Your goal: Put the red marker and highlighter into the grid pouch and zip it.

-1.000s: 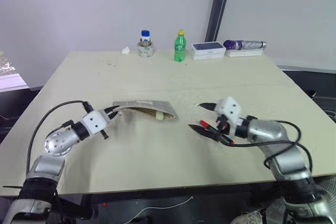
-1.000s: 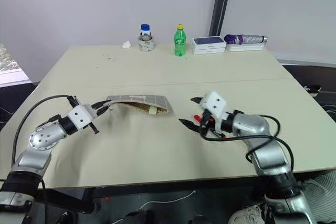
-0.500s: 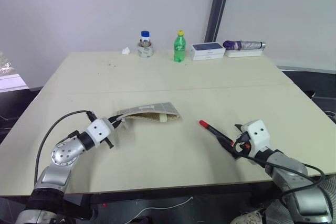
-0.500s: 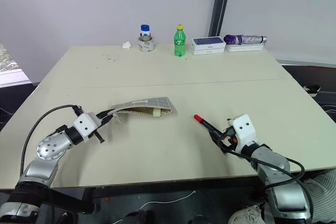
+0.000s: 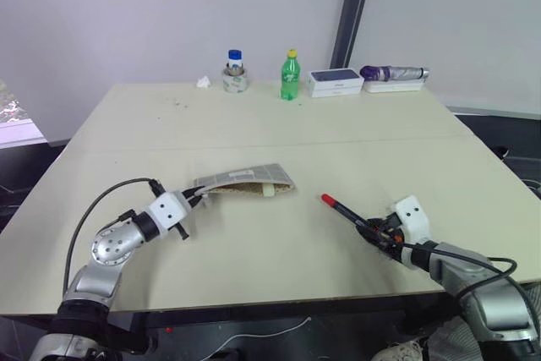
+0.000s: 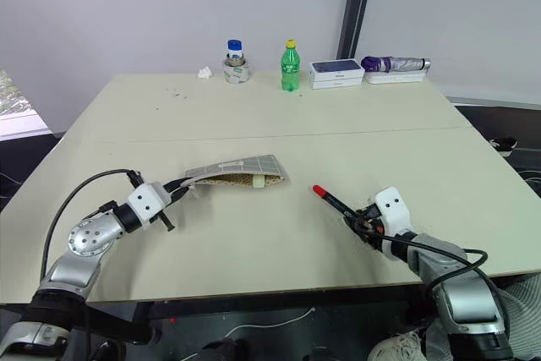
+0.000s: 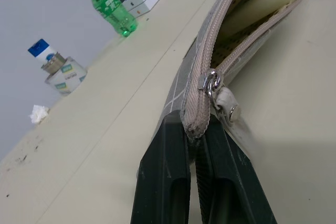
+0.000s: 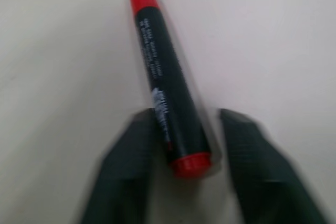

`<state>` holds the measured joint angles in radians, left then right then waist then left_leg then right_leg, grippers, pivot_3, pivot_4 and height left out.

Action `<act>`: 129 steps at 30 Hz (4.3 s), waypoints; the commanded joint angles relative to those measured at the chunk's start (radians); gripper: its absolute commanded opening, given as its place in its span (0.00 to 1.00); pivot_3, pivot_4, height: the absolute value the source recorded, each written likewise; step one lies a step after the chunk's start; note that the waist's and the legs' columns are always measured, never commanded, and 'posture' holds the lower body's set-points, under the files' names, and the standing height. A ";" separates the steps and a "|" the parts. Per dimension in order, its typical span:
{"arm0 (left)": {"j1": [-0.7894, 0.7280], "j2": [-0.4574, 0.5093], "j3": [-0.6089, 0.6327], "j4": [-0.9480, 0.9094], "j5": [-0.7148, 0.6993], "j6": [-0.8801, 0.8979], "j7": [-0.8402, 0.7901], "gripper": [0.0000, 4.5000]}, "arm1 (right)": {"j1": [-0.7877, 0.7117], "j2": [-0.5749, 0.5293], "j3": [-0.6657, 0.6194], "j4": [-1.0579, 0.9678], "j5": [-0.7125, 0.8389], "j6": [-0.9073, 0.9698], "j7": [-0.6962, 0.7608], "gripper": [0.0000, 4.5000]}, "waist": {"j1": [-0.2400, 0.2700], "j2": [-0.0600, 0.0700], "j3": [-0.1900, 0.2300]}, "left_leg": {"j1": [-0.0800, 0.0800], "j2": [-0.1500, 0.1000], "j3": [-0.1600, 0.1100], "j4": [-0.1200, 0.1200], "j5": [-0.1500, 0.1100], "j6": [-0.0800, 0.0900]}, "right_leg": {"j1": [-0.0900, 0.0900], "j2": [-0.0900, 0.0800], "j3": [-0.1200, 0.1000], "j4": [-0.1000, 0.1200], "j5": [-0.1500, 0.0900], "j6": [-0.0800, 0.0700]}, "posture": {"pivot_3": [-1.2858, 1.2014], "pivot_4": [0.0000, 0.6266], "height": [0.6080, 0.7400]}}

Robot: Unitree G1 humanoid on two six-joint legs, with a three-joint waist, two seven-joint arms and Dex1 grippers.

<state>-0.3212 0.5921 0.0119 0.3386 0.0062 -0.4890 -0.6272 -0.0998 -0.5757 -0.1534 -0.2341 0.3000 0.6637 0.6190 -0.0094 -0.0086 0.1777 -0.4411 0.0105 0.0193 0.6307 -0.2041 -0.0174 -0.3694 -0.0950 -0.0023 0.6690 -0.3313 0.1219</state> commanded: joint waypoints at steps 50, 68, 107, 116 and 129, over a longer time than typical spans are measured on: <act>-0.061 -0.059 -0.096 -0.179 -0.003 0.055 -0.057 0.00 | -0.503 0.090 0.450 0.043 -0.174 0.040 -0.018 0.09 | -0.002 0.000 0.000 | -0.002 0.000 0.000 0.000 0.000 0.000 | -0.003 0.000 0.000 0.000 0.000 0.000 | 0.52 0.24 1.00; -0.044 -0.066 -0.083 -0.189 -0.111 0.112 -0.110 0.00 | -0.574 0.057 0.590 0.228 -0.468 -0.440 0.055 0.09 | -0.004 0.000 0.000 | -0.002 -0.001 0.000 0.000 0.000 0.000 | -0.003 0.000 0.000 0.000 0.000 0.000 | 0.52 0.24 1.00; -0.130 -0.169 -0.284 -0.231 0.187 0.190 -0.004 0.00 | -0.171 0.241 0.319 -0.057 0.087 0.065 -0.016 0.99 | 0.003 -0.001 -0.001 | -0.001 -0.002 -0.001 0.001 0.000 0.000 | 0.000 0.001 0.000 0.000 0.000 0.000 | 0.52 0.24 1.00; -0.151 -0.145 -0.304 -0.231 0.209 0.189 -0.029 0.00 | -0.277 0.417 0.277 0.083 0.097 0.071 -0.125 0.99 | -0.001 -0.001 -0.001 | -0.001 -0.002 -0.001 0.001 0.000 0.000 | -0.002 0.002 0.000 0.000 0.000 0.000 | 0.52 0.24 1.00; -0.154 -0.122 -0.285 -0.211 0.209 0.175 -0.006 0.00 | -0.257 0.395 0.254 0.067 0.128 0.105 -0.107 0.24 | -0.001 -0.001 -0.001 | -0.001 -0.001 0.000 0.001 0.000 0.000 | -0.002 0.002 0.000 0.000 0.000 0.000 | 0.52 0.24 1.00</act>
<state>-0.4700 0.4612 -0.2972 0.1368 0.2193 -0.2929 -0.6462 -0.3607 -0.1770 0.1083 -0.1169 0.4098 0.7685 0.5027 -0.0107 -0.0094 0.1772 -0.4425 0.0096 0.0188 0.6313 -0.2041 -0.0174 -0.3712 -0.0934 -0.0019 0.6690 -0.3312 0.1219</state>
